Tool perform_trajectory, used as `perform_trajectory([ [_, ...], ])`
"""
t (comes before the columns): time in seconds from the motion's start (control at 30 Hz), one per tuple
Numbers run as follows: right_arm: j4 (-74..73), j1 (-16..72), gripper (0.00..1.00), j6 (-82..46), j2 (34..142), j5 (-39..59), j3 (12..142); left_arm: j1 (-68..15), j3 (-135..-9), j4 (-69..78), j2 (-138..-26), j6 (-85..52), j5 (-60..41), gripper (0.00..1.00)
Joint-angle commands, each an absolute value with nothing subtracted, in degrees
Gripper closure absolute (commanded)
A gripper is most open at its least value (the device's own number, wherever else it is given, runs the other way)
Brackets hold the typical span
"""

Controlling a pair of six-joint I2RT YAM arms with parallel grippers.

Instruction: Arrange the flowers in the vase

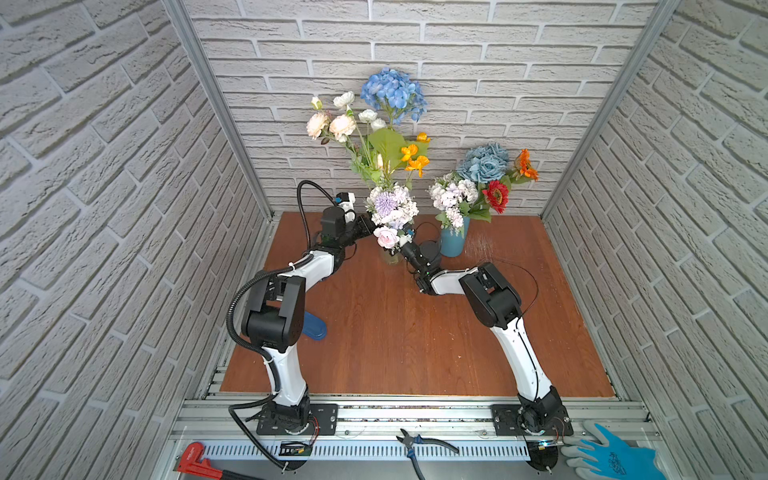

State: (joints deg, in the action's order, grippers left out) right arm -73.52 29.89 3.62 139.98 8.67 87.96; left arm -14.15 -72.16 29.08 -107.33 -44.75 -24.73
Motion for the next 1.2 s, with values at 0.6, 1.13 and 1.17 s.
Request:
perform_trajectory([
  [0.6, -80.77, 30.02, 0.02, 4.21, 134.21, 7.09, 80.32, -14.71, -73.45, 31.81, -108.16, -44.22, -25.15, 0.02],
  [1.13, -80.77, 30.53, 0.02, 0.42, 119.43, 4.34, 56.55, -14.0, -71.1, 30.41, -105.79, -43.16, -23.21, 0.02],
  [1.17, -80.77, 30.8, 0.01, 0.77, 117.89, 3.78, 54.32, -13.83, -70.58, 30.28, -105.44, -43.15, -23.12, 0.02],
])
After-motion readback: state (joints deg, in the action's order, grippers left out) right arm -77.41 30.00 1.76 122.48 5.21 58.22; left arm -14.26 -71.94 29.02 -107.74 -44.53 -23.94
